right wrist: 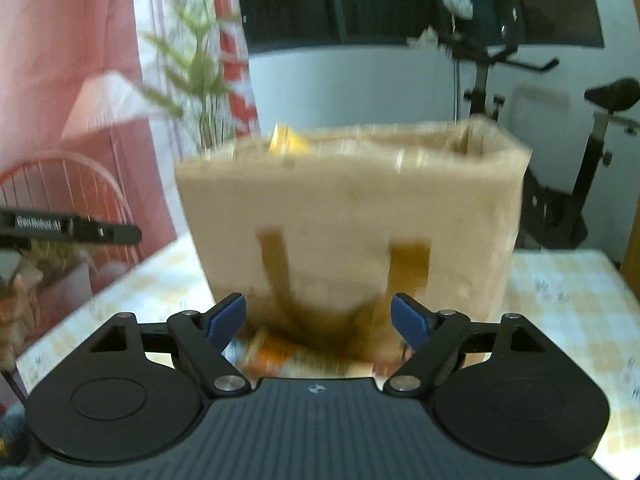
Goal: Organize snacks
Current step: 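Carry both packets over the box and release them inside, then grasp yellow snack packet with left tool while right tool grasps bread loaf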
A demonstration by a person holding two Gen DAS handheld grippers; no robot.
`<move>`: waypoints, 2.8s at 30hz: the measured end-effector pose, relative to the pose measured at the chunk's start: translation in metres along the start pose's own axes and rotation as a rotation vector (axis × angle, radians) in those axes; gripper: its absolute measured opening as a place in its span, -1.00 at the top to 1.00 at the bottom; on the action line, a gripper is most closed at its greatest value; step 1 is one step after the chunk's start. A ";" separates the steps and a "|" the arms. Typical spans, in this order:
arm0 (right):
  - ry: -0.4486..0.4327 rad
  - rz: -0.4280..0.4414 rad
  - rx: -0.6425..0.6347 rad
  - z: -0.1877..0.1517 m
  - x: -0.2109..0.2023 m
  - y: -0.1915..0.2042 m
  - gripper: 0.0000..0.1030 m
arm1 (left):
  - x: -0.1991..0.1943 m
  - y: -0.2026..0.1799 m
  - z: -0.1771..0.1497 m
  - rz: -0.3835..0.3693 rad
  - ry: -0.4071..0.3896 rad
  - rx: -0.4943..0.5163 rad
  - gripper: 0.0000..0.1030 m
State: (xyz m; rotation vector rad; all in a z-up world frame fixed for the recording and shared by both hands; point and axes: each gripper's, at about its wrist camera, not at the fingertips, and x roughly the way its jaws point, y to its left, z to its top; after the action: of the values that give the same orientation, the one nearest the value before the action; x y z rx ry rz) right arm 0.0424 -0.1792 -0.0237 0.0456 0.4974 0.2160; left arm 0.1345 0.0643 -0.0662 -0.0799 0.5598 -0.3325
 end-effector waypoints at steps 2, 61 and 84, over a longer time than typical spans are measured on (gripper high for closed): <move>0.043 -0.002 0.002 -0.009 0.005 0.002 -0.61 | 0.001 0.001 -0.007 0.012 0.009 0.018 0.00; 0.235 -0.057 -0.024 -0.080 0.030 -0.007 -0.53 | 0.073 -0.010 -0.094 0.004 0.354 0.237 -0.16; 0.216 -0.129 0.025 -0.083 0.025 -0.013 -0.79 | 0.018 -0.020 -0.084 0.026 0.155 -0.023 0.29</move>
State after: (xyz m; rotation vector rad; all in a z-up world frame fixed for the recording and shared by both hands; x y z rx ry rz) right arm 0.0267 -0.1877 -0.1095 0.0148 0.7156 0.0883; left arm 0.0978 0.0406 -0.1431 -0.0690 0.7176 -0.3090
